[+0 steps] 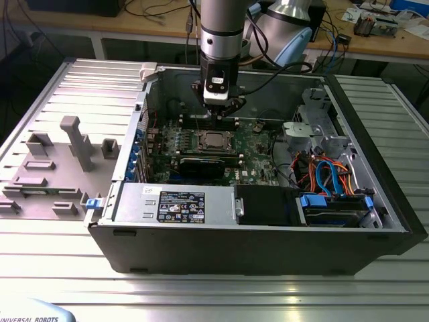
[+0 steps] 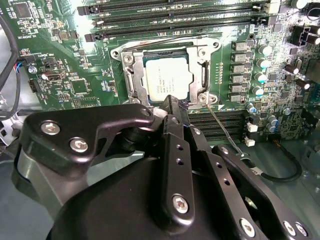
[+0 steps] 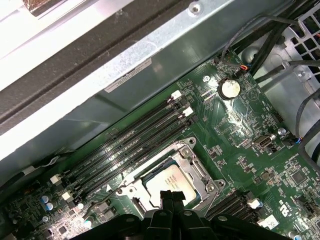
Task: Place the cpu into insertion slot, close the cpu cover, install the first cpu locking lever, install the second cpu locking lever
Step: 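Install the first cpu locking lever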
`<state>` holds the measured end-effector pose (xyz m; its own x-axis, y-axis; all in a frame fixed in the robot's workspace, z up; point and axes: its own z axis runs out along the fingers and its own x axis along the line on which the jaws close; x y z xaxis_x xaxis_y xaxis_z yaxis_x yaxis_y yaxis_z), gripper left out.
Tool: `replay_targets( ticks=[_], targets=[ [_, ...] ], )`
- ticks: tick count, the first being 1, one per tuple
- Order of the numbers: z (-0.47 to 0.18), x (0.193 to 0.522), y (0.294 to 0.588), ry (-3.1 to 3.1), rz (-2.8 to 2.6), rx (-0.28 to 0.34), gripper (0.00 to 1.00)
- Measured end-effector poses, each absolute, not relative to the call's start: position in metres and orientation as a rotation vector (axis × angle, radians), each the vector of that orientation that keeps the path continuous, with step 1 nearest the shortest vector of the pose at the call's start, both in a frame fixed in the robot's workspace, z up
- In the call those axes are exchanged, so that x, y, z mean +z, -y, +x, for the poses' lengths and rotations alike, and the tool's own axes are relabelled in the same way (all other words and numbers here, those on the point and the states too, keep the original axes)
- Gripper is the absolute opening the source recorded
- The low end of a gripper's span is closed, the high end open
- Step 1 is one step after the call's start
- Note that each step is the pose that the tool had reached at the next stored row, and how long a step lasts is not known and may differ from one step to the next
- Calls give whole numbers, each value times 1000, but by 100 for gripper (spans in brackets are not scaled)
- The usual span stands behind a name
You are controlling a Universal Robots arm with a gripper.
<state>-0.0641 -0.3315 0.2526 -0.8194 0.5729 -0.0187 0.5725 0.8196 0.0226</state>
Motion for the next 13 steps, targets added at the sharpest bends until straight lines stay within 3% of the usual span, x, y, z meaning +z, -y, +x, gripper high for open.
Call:
replay_targets(
  ticks=[13],
  targets=[
    [-65, 253, 332, -2998, 853, 26, 11]
  ],
)
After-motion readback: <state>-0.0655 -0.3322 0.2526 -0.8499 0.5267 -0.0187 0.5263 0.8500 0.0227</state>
